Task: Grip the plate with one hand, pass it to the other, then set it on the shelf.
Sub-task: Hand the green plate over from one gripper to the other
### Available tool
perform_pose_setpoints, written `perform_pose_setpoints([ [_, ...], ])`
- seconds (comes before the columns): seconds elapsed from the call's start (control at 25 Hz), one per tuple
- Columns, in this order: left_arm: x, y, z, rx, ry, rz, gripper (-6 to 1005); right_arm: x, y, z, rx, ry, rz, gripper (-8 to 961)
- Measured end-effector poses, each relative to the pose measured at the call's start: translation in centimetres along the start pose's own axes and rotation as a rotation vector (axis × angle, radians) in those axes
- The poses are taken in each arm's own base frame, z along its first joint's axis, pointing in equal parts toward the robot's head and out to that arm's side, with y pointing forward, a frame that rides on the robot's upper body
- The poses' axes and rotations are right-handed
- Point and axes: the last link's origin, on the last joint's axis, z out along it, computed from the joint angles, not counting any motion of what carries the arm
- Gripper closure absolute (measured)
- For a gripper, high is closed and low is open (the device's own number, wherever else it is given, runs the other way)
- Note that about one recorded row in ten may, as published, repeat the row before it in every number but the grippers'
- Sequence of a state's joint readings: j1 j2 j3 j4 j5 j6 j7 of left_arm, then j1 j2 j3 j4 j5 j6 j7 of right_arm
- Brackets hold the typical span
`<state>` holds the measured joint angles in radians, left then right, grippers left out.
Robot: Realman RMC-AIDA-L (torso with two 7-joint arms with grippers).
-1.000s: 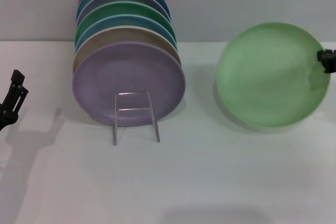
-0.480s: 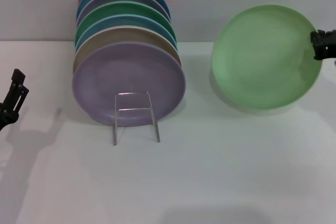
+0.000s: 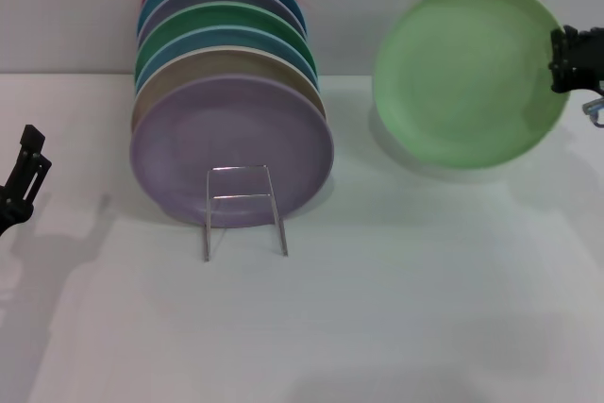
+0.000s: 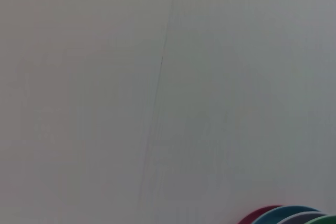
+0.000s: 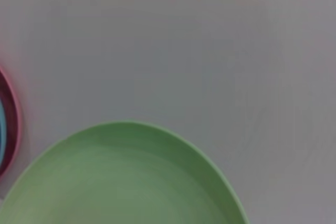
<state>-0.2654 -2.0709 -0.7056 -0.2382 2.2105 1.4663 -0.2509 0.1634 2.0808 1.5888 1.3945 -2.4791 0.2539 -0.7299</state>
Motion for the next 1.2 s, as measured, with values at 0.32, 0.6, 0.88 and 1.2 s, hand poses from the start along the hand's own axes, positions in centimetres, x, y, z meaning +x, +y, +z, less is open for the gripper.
perform_pose_setpoints([
  [0.32,0.0,0.0,0.0,0.000,0.000,-0.003,221,0.6,1.1,-0.2,0.063,-0.091,-0.021,935],
  [0.6,0.0,0.0,0.0,0.001,-0.002,-0.007,224,2.6,2.8,-0.3,0.137,-0.181,-0.018,935],
  [0.88,0.0,0.2,0.0,-0.001,0.000,-0.007,226,4.1,4.0,-1.1,0.180,-0.275,0.039,934],
  [1.2,0.3,1.1,-0.6,-0.050,0.027,-0.019,228,6.6,5.3,-3.3,0.197,-0.383,0.133,934],
])
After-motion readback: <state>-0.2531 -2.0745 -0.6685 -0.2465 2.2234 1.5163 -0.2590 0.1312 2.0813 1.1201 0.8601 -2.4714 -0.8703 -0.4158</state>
